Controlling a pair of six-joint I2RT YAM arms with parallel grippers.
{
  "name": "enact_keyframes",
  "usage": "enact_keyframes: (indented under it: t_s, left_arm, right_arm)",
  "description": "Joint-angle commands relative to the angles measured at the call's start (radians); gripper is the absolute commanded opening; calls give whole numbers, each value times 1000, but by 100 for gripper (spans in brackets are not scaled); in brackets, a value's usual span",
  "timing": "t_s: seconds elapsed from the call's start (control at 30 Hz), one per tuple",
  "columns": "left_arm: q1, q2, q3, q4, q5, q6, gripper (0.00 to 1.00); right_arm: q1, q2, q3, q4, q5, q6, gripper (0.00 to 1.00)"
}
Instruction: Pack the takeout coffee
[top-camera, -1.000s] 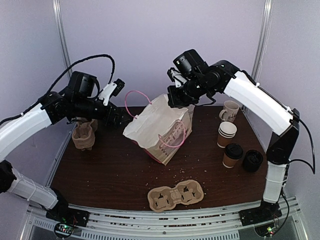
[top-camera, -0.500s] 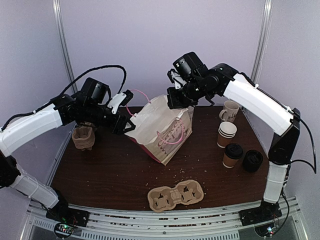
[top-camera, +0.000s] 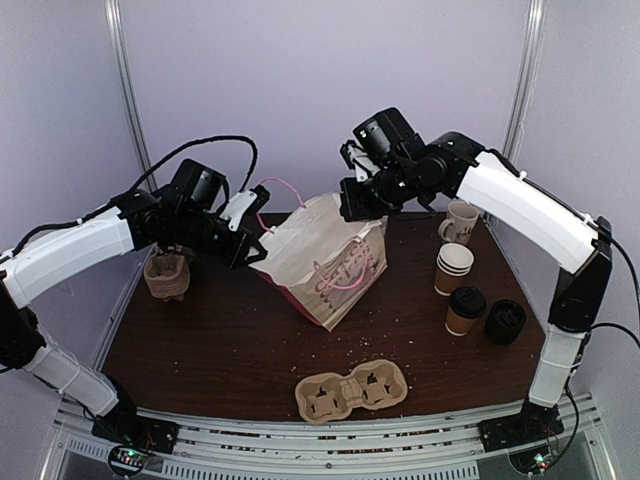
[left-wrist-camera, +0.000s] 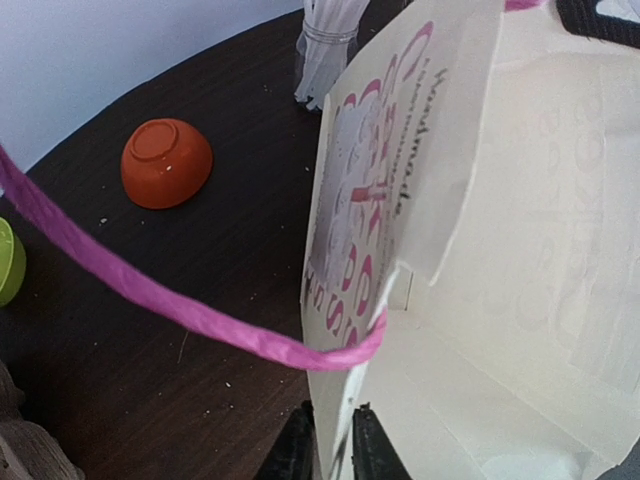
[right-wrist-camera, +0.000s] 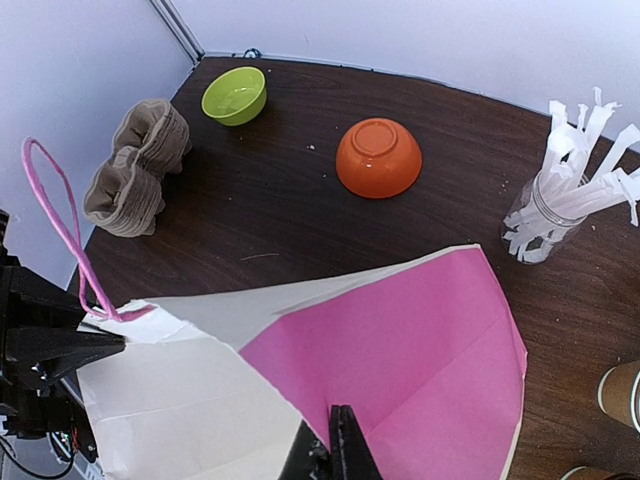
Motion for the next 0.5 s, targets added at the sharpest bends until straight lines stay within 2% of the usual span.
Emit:
enact_keyframes:
  t_s: [0.0, 0.1, 0.2, 0.27, 0.37, 0.47]
  left_arm:
    - [-4, -1, 10, 30, 10, -10, 12]
    - [-4, -3, 15, 30, 15, -8, 0]
    - [-4, -10, 25, 27, 13, -7, 0]
    - [-4, -21, 34, 27, 4, -9, 0]
    - [-5, -45, 51, 23, -31, -14, 0]
    - [-4, -68, 72, 4, -95, -16, 0]
  right_arm:
    - [1, -28, -15, 0, -10, 15, 0]
    - [1, -32, -28, 5, -18, 15, 0]
    - [2, -45, -56, 20, -37, 12, 0]
    - [2, -58, -73, 36, -50, 12, 13]
    - [2, -83, -92, 60, -65, 15, 42]
    - [1, -113, -117, 84, -69, 15, 65]
